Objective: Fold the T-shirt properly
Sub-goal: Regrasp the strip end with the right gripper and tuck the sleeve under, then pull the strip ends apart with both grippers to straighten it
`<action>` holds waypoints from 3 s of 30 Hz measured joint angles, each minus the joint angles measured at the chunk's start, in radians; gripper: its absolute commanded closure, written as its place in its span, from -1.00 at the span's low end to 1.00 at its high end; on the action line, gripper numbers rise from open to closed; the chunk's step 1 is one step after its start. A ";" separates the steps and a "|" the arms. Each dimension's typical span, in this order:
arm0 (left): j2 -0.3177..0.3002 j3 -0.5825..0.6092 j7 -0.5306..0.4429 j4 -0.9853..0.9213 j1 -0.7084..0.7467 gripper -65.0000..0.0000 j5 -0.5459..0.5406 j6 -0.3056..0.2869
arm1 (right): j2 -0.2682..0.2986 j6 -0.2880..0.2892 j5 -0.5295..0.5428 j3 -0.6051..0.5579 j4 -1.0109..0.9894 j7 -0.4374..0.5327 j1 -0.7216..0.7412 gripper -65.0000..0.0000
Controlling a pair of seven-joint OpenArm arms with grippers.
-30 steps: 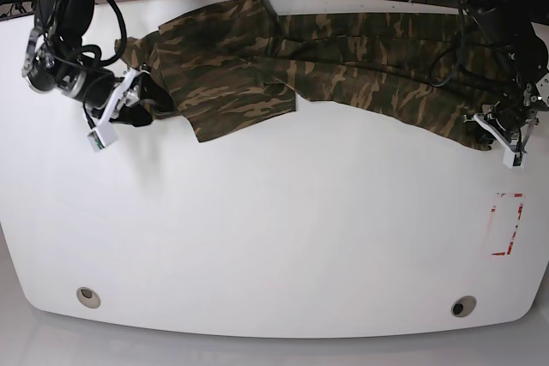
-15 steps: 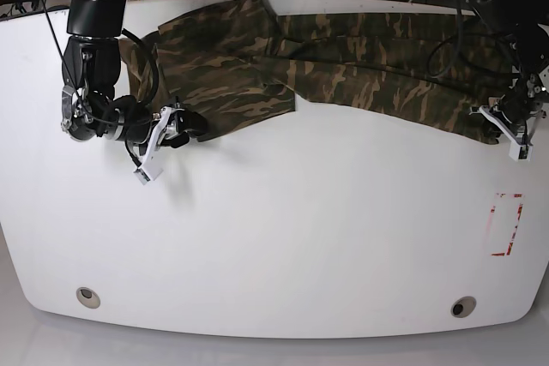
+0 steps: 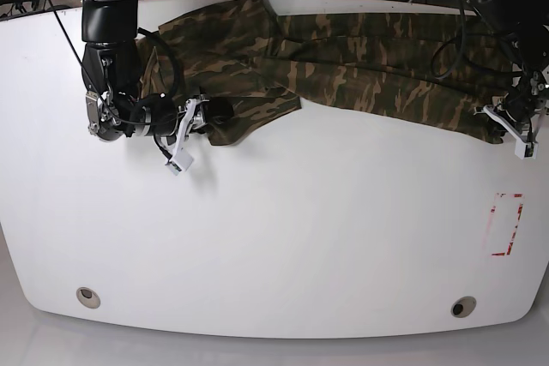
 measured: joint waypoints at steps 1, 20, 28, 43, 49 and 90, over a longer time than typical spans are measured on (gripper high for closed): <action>0.000 0.000 0.000 0.000 0.000 1.00 0.000 0.000 | -0.003 -0.024 0.012 0.007 -0.005 0.003 -0.001 -0.05; 0.034 0.004 0.000 0.009 -0.003 1.00 0.001 0.000 | -0.011 -0.087 -0.014 0.018 0.048 0.030 0.009 1.00; 0.065 -0.012 0.116 0.249 -0.002 1.00 -0.006 0.000 | 0.043 -0.048 0.079 0.115 0.221 0.015 -0.053 1.00; 0.092 -0.141 0.329 0.439 0.031 1.00 -0.011 -0.003 | 0.192 0.009 0.451 0.246 0.221 -0.014 -0.264 1.00; 0.089 -0.195 0.354 0.443 0.067 1.00 -0.011 -0.003 | 0.185 0.037 0.517 0.285 0.307 -0.009 -0.380 1.00; 0.121 -0.095 0.414 0.523 0.274 -0.16 -0.004 -0.002 | 0.068 0.037 0.451 0.401 0.463 -0.004 -0.473 -0.39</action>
